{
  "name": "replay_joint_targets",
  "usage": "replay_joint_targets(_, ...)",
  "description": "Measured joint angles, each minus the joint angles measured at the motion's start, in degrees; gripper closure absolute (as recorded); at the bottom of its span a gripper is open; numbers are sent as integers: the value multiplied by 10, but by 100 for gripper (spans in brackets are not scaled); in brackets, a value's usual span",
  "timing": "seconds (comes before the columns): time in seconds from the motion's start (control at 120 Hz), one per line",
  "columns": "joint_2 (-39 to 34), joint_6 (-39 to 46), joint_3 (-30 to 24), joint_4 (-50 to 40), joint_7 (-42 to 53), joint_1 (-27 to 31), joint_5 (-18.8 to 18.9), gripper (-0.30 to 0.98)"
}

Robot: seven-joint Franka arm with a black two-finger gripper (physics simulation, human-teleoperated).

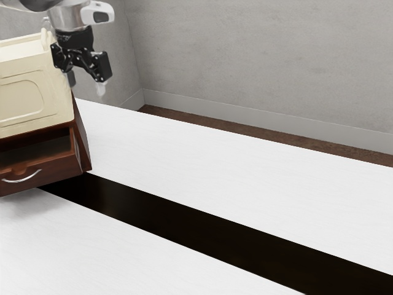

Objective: Push the drawer handle with one arm to close the drawer

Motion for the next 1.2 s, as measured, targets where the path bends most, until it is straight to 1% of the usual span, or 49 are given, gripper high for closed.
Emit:
replay_joint_targets(0.267, -7, 29, 1, -15, 4, 15, 2, 0)
replay_joint_targets(0.283, -10, 29, 0, -19, 3, 17, 2, 1)
replay_joint_targets(0.342, -24, 33, -3, -41, 2, 28, 1, 16)
replay_joint_targets(0.4, -51, 39, -23, -82, 0, 79, 0, 32)
replay_joint_targets(0.442, -91, 54, -39, -141, -2, 129, 0, 42)
replay_joint_targets(0.5, -136, 76, -49, -217, -10, 182, -5, 53)
replay_joint_targets(0.558, -161, 92, -52, -276, -25, 235, -28, 60)
replay_joint_targets(0.625, -156, 106, -53, -310, -41, 274, -50, 66)
replay_joint_targets(0.7, -140, 124, -53, -334, -55, 292, -72, 71)
replay_joint_targets(0.825, -155, 223, -53, -451, -77, 355, -88, 75)
replay_joint_targets(0.917, -169, 285, -53, -498, -93, 369, -93, 76)
replay_joint_targets(0.95, -169, 305, -54, -507, -101, 370, -90, 77)
replay_joint_targets(1.033, -146, 354, -54, -516, -128, 371, -51, 77)
replay_joint_targets(1.083, -126, 382, -54, -517, -143, 371, -34, 78)
replay_joint_targets(1.2, -99, 436, -54, -516, -175, 371, -13, 78)
